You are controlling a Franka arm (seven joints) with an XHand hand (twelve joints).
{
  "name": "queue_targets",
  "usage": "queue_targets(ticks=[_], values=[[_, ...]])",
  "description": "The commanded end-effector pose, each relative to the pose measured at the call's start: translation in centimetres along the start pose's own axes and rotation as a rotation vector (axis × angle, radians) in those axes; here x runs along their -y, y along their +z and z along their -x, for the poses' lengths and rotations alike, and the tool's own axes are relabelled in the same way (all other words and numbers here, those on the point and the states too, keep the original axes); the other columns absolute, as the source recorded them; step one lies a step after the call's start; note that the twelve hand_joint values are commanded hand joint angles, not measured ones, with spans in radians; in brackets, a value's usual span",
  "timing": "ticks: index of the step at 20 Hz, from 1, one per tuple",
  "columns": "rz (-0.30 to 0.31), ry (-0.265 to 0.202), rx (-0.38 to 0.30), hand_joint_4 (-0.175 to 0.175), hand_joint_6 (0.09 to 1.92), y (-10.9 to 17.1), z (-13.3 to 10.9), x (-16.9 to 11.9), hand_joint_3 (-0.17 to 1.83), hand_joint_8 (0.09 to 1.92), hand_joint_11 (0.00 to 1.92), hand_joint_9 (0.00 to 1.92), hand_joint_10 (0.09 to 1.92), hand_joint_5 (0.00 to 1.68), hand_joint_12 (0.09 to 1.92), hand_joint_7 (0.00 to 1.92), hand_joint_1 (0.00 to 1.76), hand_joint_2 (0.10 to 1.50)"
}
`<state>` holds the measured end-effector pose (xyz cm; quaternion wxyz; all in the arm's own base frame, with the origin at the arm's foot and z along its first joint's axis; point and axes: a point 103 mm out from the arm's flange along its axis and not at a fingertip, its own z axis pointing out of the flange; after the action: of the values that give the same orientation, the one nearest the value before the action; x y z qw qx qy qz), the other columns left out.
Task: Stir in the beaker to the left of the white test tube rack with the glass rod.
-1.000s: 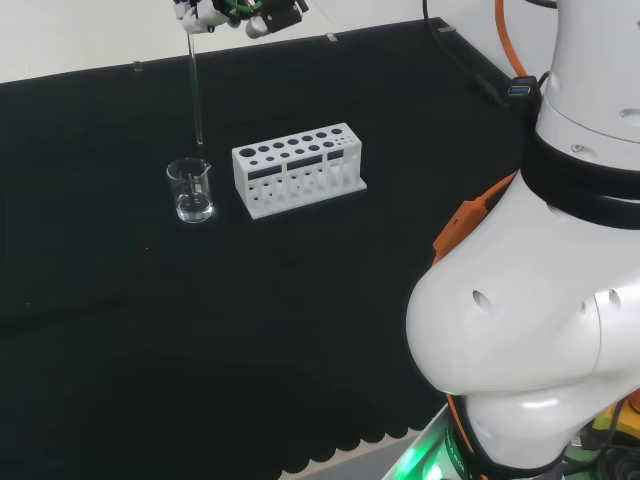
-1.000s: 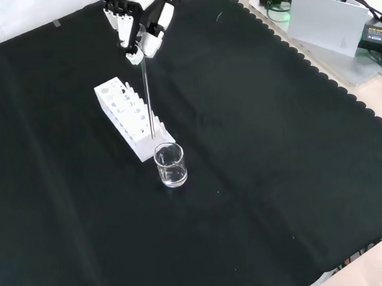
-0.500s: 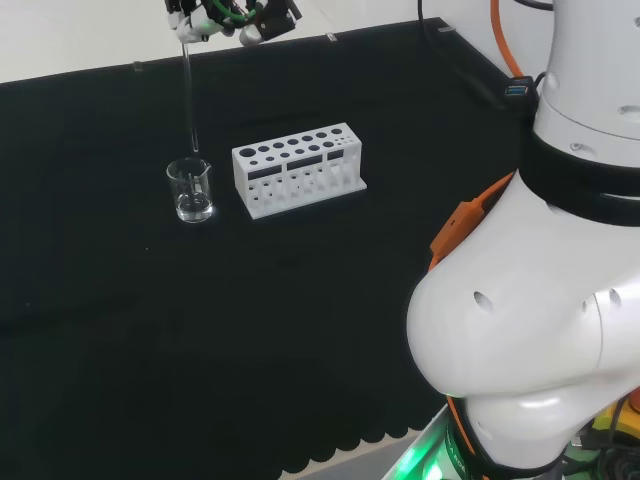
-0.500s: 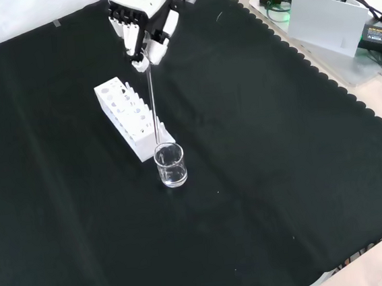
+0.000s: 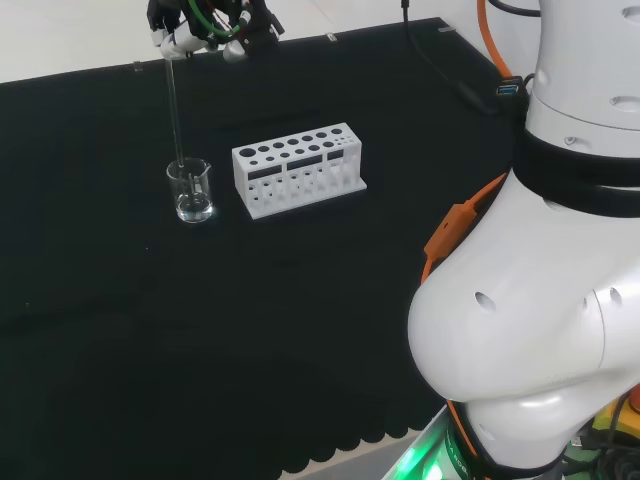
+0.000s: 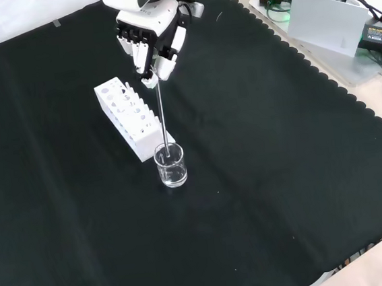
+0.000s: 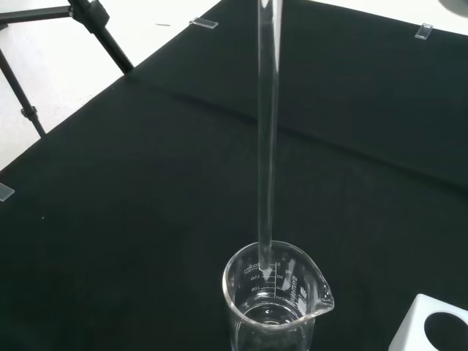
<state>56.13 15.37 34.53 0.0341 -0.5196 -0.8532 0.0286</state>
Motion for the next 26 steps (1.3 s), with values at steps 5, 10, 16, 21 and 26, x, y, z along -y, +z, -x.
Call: queue_targets(ticks=[5, 10, 16, 21, 26], values=[[-0.006, -0.006, -0.006, -0.175, 0.89, 0.6, 0.1, -0.6, -0.17, 0.74, 1.69, 1.74, 0.57, 1.08, 0.92, 1.55, 1.18, 1.15], [-0.019, 0.002, -0.010, -0.175, 0.89, 1.4, 0.9, -0.6, -0.17, 0.74, 1.69, 1.74, 0.57, 1.08, 0.92, 1.55, 1.18, 1.15], [-0.013, 0.001, -0.022, -0.175, 0.89, 2.2, 1.5, -0.4, -0.17, 0.74, 1.69, 1.75, 0.57, 1.09, 0.92, 1.55, 1.18, 1.15], [-0.034, -0.005, -0.029, -0.175, 0.89, 2.7, 1.7, -0.8, -0.17, 0.74, 1.69, 1.75, 0.57, 1.09, 0.92, 1.55, 1.18, 1.15], [-0.050, -0.019, -0.016, -0.175, 0.89, 5.2, 2.1, -1.9, -0.17, 0.74, 1.69, 1.75, 0.57, 1.09, 0.92, 1.55, 1.18, 1.15]])
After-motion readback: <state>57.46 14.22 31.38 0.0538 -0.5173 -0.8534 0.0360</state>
